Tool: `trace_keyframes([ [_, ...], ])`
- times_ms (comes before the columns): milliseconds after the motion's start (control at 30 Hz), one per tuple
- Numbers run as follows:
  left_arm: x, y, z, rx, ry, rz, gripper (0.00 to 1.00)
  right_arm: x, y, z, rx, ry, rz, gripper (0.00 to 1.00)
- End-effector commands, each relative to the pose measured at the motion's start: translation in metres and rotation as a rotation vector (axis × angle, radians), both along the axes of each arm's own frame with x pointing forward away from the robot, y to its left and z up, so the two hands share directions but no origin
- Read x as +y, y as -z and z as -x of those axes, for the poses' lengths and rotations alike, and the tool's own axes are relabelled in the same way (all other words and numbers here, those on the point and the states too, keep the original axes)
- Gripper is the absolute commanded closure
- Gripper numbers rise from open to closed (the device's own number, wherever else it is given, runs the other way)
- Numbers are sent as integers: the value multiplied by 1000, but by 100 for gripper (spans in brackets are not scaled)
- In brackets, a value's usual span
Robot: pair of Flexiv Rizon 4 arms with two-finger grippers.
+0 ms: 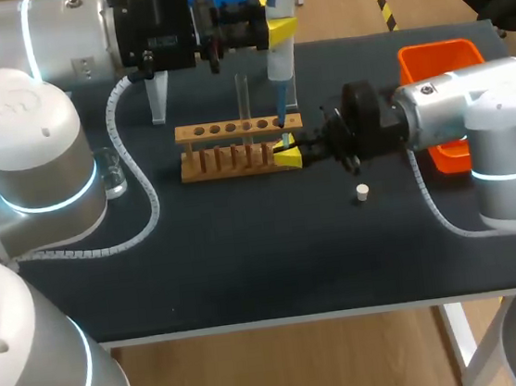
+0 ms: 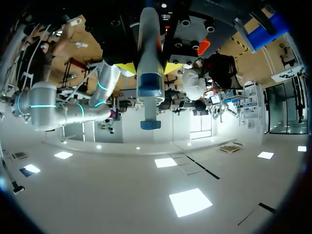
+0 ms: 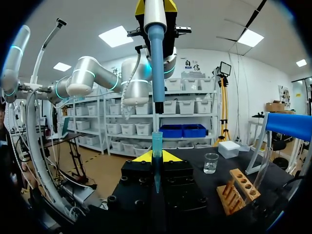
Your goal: Invert the test tube, pick up the pipette, mount the tip to pipette, aspirate from beaker and dispense into the tube, eject the tip, return the pipette, and cap with the stopper.
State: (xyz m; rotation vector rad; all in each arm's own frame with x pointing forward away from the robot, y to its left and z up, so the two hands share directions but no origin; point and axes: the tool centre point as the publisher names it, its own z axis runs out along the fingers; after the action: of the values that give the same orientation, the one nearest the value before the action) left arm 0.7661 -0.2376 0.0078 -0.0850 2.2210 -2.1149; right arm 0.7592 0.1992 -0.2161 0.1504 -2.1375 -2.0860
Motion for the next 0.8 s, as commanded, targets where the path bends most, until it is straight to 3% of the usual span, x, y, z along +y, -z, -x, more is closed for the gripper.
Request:
trace_keyframes([
  [33,1,0,1,0,0,1,100,2,-1,1,0,1,2,100],
  [800,1,0,1,0,0,1,100,5,-8,0,0,0,-6,100],
])
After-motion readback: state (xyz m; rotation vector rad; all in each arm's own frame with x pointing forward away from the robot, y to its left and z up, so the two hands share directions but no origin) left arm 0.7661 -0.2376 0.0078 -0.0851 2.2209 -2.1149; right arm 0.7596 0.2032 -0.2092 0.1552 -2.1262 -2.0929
